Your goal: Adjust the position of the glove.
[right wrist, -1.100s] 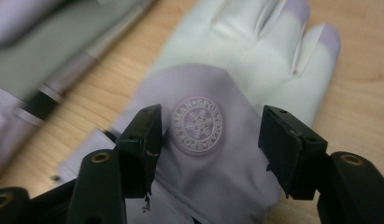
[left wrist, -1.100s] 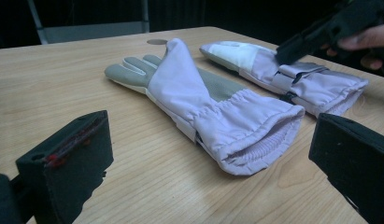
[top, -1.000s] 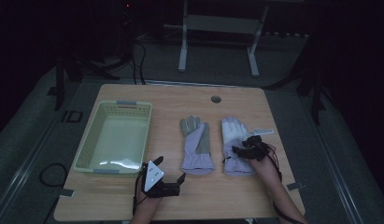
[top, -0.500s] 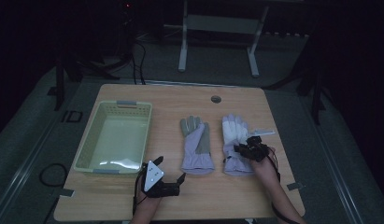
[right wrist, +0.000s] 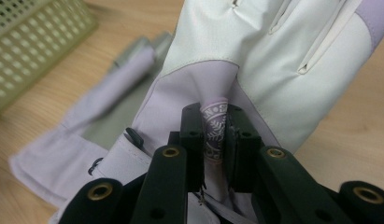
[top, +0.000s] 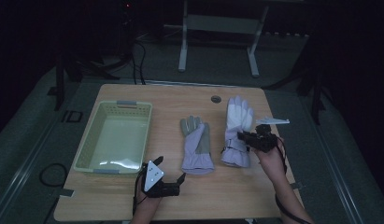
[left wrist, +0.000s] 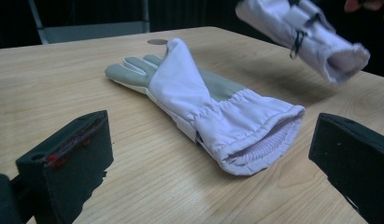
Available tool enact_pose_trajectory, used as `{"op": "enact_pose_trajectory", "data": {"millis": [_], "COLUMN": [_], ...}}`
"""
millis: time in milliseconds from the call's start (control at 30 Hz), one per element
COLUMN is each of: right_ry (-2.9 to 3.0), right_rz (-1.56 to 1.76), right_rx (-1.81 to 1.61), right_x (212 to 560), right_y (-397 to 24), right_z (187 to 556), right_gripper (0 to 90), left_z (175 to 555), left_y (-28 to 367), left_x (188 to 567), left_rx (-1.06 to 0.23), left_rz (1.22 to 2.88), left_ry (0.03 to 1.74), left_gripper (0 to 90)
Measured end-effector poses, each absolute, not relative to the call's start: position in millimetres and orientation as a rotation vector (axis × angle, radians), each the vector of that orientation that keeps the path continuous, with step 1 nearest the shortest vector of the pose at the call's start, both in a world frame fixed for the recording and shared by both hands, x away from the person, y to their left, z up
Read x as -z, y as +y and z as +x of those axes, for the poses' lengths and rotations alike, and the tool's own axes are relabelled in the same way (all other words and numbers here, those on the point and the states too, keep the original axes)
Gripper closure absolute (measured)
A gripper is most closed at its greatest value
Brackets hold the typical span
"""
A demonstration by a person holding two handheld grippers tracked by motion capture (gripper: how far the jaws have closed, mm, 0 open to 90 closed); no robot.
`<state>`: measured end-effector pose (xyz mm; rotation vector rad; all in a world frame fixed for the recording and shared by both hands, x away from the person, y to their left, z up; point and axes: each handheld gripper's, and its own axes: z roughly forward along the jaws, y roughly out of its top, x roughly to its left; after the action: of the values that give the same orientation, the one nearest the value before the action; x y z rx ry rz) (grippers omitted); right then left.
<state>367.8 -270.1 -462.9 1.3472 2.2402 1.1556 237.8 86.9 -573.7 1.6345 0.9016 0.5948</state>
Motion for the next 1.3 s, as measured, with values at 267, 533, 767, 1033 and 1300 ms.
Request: {"op": "enact_pose_trajectory", "data": {"millis": [267,533,767,1033,1300], "right_ry": [2.232,2.273,2.344,2.399,2.452], "right_rz": [1.317,1.280,1.284,1.360,1.354], "right_rx": [-1.201,-1.158,-1.077,-0.924,-0.859], "right_x": [425,412,432,474,493], "right_y": [-231,-181,-146,-126,-118], "right_z": [360,351,353,372,383], "right_gripper": [79.7,79.7,79.7,79.5,78.6], "left_z": [238,237,237,237,237], "left_y": [87,87,87,88,87], "left_x": [574,574,574,574,574], "left_rx": [-0.597,-0.593,-0.586,-0.584,-0.584], "left_rz": [1.636,1.639,1.642,1.642,1.640], "left_ry": [0.898,0.896,0.892,0.891,0.891], "left_gripper": [0.0,0.0,0.0,0.0,0.0]}}
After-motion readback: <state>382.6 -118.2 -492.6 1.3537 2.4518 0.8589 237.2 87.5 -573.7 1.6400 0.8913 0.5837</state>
